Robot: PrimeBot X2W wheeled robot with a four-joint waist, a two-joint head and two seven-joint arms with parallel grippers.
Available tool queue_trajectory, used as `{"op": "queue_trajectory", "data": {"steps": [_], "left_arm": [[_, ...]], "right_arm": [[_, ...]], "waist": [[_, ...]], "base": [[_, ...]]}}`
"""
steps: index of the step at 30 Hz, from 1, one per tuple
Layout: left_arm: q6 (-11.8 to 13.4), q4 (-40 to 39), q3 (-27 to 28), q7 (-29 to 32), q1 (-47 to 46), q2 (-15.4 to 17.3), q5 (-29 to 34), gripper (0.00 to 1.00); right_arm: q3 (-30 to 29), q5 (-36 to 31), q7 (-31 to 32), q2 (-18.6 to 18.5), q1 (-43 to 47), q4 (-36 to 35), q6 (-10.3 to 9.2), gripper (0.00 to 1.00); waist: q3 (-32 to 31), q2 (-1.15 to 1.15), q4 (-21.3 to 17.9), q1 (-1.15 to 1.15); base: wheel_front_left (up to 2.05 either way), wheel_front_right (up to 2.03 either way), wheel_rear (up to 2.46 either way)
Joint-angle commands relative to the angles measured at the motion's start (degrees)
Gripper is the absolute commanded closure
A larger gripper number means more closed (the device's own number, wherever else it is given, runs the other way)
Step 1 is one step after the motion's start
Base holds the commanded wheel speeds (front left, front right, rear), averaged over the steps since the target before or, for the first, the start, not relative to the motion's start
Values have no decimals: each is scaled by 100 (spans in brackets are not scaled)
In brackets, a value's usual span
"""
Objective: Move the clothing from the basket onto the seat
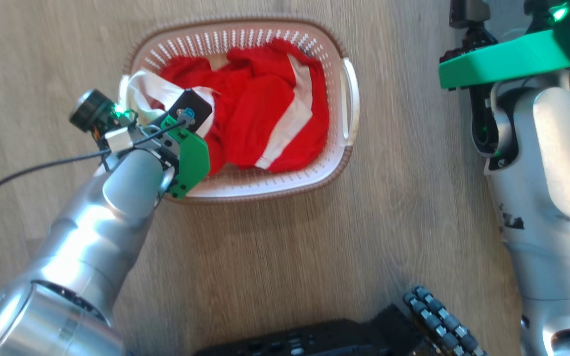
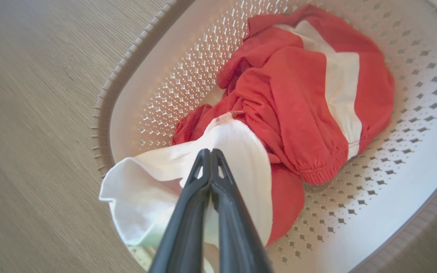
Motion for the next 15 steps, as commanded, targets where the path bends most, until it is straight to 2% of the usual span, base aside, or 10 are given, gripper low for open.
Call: {"op": "queue_trajectory", "data": {"steps": [1, 9, 15], "left_arm": [[-9, -94, 166, -117, 81, 64, -118, 100], [-80, -456, 445, -467, 450, -13, -724, 100], [-125, -1097, 602, -526, 912, -17, -1289, 100]], "right_arm": [[80, 21, -27, 14, 198, -137, 41, 0], [132, 89, -27, -116, 482, 33, 41, 0], [251, 151, -27, -173, 776, 232, 41, 0]], "waist": [[-261, 0, 75, 0], [-1070, 0, 265, 0], [-1764, 0, 364, 0]], "base": [[0, 0, 0], [0, 0, 0], [0, 0, 0]]}}
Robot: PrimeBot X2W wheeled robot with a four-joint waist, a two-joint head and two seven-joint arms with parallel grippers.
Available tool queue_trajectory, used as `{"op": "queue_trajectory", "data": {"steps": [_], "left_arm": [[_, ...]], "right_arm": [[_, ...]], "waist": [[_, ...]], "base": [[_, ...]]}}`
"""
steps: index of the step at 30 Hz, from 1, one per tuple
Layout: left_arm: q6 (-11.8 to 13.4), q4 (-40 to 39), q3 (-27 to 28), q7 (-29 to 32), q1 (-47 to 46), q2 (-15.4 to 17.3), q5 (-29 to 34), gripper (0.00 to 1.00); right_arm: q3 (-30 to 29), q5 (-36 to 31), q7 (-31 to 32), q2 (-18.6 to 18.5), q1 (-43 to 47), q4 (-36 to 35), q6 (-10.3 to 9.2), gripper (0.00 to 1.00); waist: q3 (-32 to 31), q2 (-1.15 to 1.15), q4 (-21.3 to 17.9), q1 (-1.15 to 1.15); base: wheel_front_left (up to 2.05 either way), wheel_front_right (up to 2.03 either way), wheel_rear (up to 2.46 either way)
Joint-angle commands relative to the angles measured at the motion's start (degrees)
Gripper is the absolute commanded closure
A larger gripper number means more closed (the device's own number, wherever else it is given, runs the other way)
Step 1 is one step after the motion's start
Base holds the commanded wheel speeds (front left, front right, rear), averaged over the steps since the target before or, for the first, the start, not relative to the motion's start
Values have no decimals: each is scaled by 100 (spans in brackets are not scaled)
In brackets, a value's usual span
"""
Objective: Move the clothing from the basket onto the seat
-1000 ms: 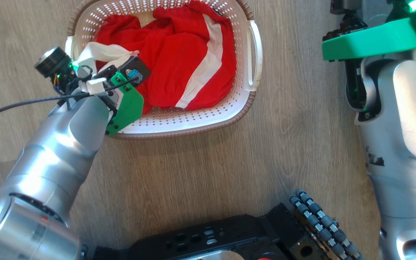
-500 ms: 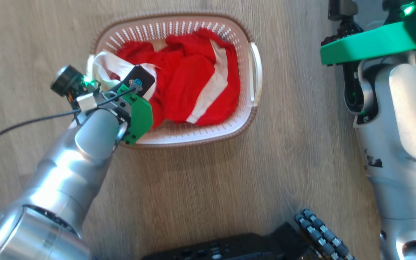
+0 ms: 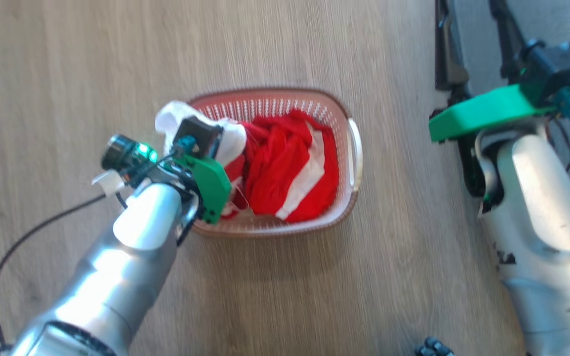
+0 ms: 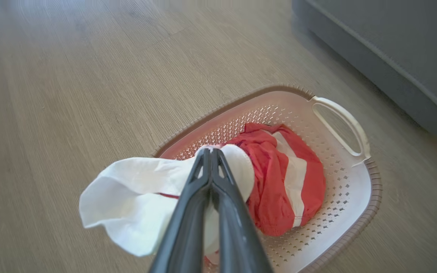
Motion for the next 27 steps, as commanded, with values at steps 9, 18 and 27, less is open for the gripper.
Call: {"op": "queue_trajectory", "data": {"steps": [9, 18, 27], "left_arm": [[132, -1011, 429, -71, 344, 67, -326, 100], [145, -1825, 984, -71, 486, 73, -457, 100], [98, -2732, 1268, -72, 348, 71, -325, 100]], "right_arm": [[160, 155, -27, -51, 488, 78, 41, 0], [263, 241, -27, -62, 772, 247, 41, 0], [329, 306, -27, -95, 1019, 383, 41, 0]], "waist": [[-1105, -1, 236, 0], [-1589, -1, 293, 0], [-2026, -1, 342, 0]], "base": [[0, 0, 0], [0, 0, 0], [0, 0, 0]]}}
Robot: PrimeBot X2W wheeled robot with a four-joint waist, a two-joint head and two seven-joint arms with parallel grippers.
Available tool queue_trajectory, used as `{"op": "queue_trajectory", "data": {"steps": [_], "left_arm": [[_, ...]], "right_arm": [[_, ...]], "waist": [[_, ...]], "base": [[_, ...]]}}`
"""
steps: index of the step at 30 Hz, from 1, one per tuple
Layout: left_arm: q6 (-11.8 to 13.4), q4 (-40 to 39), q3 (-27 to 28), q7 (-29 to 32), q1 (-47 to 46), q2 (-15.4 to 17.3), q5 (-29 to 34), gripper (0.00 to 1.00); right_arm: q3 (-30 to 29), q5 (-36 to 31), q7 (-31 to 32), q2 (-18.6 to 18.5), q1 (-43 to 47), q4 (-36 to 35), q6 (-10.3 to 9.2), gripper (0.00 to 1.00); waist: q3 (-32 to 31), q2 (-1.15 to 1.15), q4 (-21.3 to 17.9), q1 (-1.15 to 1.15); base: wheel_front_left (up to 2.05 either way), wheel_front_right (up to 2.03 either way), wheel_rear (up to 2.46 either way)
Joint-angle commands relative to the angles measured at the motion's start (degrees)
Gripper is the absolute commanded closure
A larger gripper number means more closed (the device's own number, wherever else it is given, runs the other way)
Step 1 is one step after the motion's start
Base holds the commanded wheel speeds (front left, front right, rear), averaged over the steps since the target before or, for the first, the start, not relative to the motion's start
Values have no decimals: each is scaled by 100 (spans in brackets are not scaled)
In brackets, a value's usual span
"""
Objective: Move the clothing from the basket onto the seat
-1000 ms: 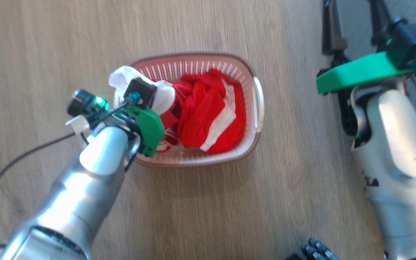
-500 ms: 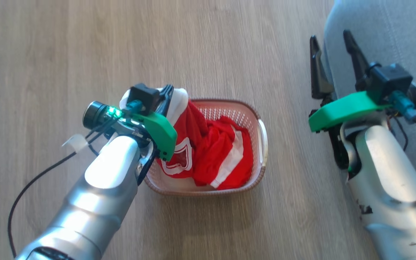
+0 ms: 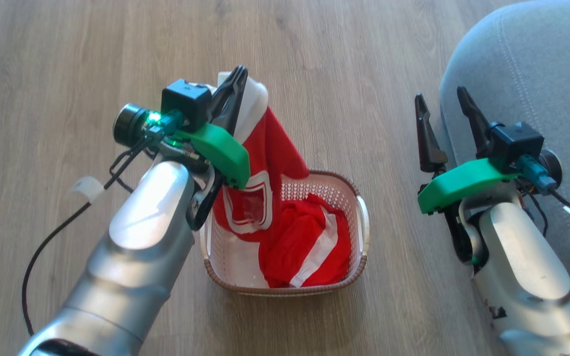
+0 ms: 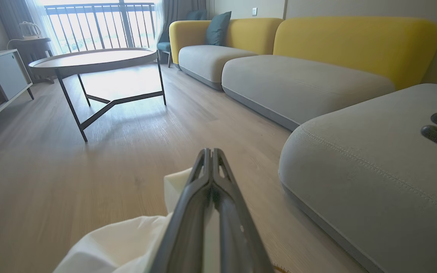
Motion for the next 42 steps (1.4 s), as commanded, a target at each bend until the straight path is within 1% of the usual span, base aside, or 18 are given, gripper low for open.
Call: {"op": "queue_trajectory", "data": {"steps": [1, 6, 9, 15, 24, 27, 36, 39, 42], "left_arm": [[-27, -302, 238, -70, -344, 86, 60, 100], [-48, -579, 297, -70, -588, 85, 119, 100], [-65, -887, 348, -70, -881, 85, 138, 100], [-67, -1212, 324, -65, -1236, 84, 134, 100], [-8, -1417, 199, 6, -1281, 83, 50, 100], [1, -1481, 127, 16, -1241, 82, 11, 100], [22, -1601, -206, 31, -1129, 81, -158, 100], [45, -1636, -328, 39, -1116, 81, -216, 100], [60, -1674, -412, 46, -1121, 81, -260, 100]], "right_arm": [[123, 59, -27, -20, -16, -155, 41, 0], [170, 80, -27, -14, 53, -134, 41, 0], [196, 89, -27, 5, 119, -126, 41, 0], [235, 122, -27, 15, 175, -97, 41, 0], [366, 185, -27, 35, 228, -102, 41, 0], [636, 309, -27, 14, 180, -193, 41, 0], [2154, 1040, -27, -318, -352, -417, 41, 0], [2486, 1166, -27, -389, -597, -402, 41, 0], [2643, 1225, -27, -401, -760, -345, 41, 0]], "waist": [[-93, 0, 13, 1], [-182, 0, 11, 1], [-246, 0, 8, 1], [-315, 0, 1, 1], [-407, 0, -31, 1], [-422, 0, -15, 1], [-449, 0, 105, 1], [-449, 0, 143, 1], [-441, 0, 166, 1]], "base": [[0, 0, 0], [0, 0, 0], [0, 0, 0], [0, 0, 0], [0, 0, 0], [0, 0, 0], [0, 0, 0], [0, 0, 0], [0, 0, 0]]}}
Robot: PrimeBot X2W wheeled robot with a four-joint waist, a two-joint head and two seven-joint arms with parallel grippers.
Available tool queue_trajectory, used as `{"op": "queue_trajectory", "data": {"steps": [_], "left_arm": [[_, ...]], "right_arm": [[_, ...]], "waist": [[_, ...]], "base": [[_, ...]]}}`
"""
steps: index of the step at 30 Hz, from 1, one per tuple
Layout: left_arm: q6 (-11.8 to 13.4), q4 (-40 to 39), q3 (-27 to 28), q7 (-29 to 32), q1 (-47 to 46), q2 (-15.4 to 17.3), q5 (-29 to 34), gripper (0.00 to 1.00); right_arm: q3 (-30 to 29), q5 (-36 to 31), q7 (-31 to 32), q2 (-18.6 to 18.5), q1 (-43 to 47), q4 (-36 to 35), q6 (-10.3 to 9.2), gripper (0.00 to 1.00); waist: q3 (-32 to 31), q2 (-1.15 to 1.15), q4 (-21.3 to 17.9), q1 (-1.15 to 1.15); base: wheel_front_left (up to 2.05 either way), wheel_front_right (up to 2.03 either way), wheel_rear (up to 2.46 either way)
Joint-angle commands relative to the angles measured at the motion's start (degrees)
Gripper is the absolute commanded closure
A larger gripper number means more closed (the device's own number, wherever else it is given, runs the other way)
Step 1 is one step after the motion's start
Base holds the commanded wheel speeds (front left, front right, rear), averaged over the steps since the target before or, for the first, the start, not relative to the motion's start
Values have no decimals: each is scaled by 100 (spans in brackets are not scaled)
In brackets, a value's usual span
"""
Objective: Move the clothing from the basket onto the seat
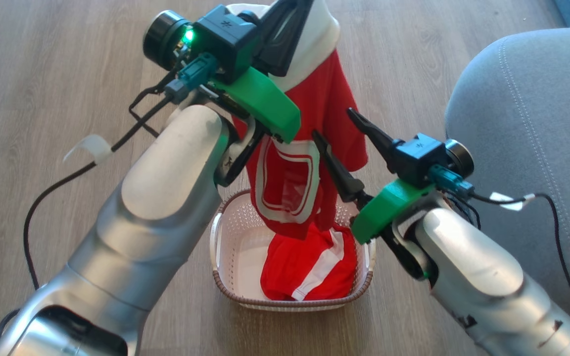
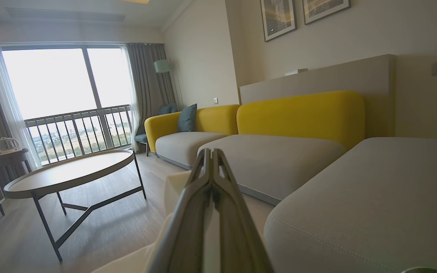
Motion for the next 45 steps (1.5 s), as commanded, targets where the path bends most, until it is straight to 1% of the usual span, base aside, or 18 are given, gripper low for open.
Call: {"op": "queue_trajectory", "data": {"steps": [1, 7, 9, 10, 15, 18, 23, 27, 31, 32, 34, 40, 45], "left_arm": [[56, -255, 112, 27, -262, 105, -53, 100], [90, -354, -67, 26, -272, 105, -176, 100], [91, -379, -166, 22, -285, 105, -250, 100], [91, -379, -166, 22, -285, 105, -250, 100], [130, -443, -366, 9, -292, 105, -379, 100], [170, -495, -456, -1, -286, 105, -443, 100], [218, -537, -565, -16, -285, 105, -514, 100], [252, -568, -642, -27, -293, 105, -558, 100], [275, -580, -708, -38, -287, 105, -608, 100], [283, -587, -727, -40, -289, 105, -621, 100], [295, -599, -767, -44, -292, 105, -649, 100], [322, -553, -822, -55, -300, 105, -689, 100], [334, -442, -796, -65, -260, 145, -691, 100]], "right_arm": [[106, 56, -28, 36, -303, -84, 41, 0], [151, -2, -28, 109, -618, 107, 41, 0], [201, 4, -28, 181, -702, 403, 41, 0], [201, 4, -28, 181, -702, 403, 41, 0], [681, 346, -28, 326, -886, 1220, 41, 0], [841, 510, -28, 393, -1012, 1511, 41, 0], [883, 562, -28, 464, -1176, 1722, 41, 0], [725, 418, -28, 505, -1226, 1640, 41, 0], [967, 582, -28, 563, -1195, 1876, 41, 0], [1040, 636, -28, 571, -1216, 1931, 41, 31], [1126, 741, -28, 582, -1269, 2001, 41, 100], [1181, 888, -28, 545, -1346, 2031, 41, 100], [1065, 844, -28, 458, -1241, 1816, 41, 100]], "waist": [[8, 0, 26, 0], [11, 0, 94, 0], [-1, 0, 143, 0], [-1, 0, 143, 0], [-27, 0, 254, 0], [-22, 0, 318, 0], [-1, 0, 413, 0], [29, 0, 478, 0], [46, 0, 525, 0], [52, 0, 535, 0], [67, 0, 550, 0], [100, 0, 555, 0], [121, 0, 483, 0]], "base": [[0, 0, 0], [0, 0, 0], [0, 0, 0], [0, 0, 0], [0, 0, 0], [0, 0, 0], [0, 0, 0], [0, 0, 0], [0, 0, 0], [0, 0, 0], [0, 0, 0], [0, 0, 0], [0, 0, 0]]}}
